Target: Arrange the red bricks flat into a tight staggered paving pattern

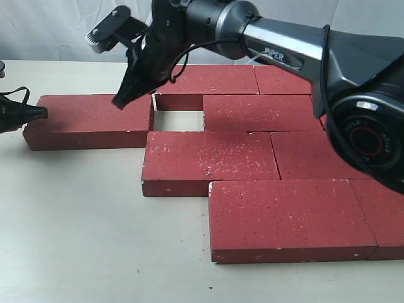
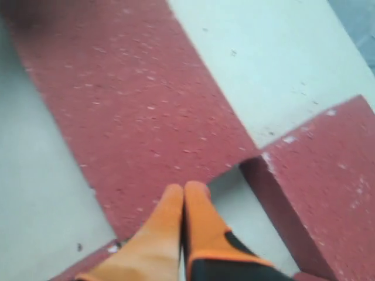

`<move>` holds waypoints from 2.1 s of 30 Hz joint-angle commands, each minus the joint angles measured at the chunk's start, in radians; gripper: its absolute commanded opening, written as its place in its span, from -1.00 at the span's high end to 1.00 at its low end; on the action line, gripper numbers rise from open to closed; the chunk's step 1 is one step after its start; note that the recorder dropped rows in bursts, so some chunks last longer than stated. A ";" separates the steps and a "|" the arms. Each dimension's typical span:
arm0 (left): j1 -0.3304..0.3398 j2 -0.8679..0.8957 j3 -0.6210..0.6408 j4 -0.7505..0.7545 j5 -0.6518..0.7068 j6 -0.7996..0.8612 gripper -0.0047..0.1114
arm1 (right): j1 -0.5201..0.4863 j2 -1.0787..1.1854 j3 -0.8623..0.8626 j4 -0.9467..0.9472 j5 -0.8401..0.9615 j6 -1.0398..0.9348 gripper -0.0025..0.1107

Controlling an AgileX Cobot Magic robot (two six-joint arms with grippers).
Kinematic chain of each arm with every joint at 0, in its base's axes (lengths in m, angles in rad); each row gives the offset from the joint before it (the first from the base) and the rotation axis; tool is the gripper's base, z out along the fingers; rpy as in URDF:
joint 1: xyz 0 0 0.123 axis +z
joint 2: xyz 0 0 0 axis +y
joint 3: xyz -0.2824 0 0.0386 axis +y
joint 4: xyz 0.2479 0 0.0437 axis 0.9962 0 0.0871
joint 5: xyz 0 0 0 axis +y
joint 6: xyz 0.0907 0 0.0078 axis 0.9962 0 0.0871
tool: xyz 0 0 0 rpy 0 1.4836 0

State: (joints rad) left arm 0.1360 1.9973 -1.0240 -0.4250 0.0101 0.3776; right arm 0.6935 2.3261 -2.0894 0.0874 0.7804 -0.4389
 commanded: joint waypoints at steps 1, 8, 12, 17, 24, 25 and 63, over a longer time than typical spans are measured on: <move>0.001 0.002 -0.002 -0.010 -0.010 -0.004 0.92 | -0.059 0.046 0.001 -0.007 0.000 0.048 0.97; -0.001 0.002 -0.002 -0.010 -0.010 -0.004 0.92 | -0.065 0.134 0.001 -0.021 -0.090 0.048 0.97; -0.019 0.004 -0.002 -0.009 -0.036 0.000 0.92 | -0.065 0.154 0.001 -0.010 -0.131 0.048 0.97; -0.055 0.004 -0.002 0.030 -0.060 0.000 0.92 | -0.065 0.154 0.001 0.001 -0.126 0.048 0.97; -0.059 0.004 -0.002 0.035 -0.066 0.000 0.92 | -0.063 0.154 0.001 0.049 -0.106 0.048 0.97; -0.059 0.004 -0.002 0.035 -0.066 0.000 0.92 | -0.063 0.154 0.001 0.051 -0.103 0.048 0.97; -0.059 0.004 -0.002 0.037 -0.071 0.000 0.92 | -0.076 0.152 0.001 0.082 -0.118 0.073 0.97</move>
State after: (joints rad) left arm 0.0796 1.9995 -1.0240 -0.3896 -0.0522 0.3776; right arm 0.6201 2.4941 -2.0900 0.1674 0.6382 -0.3657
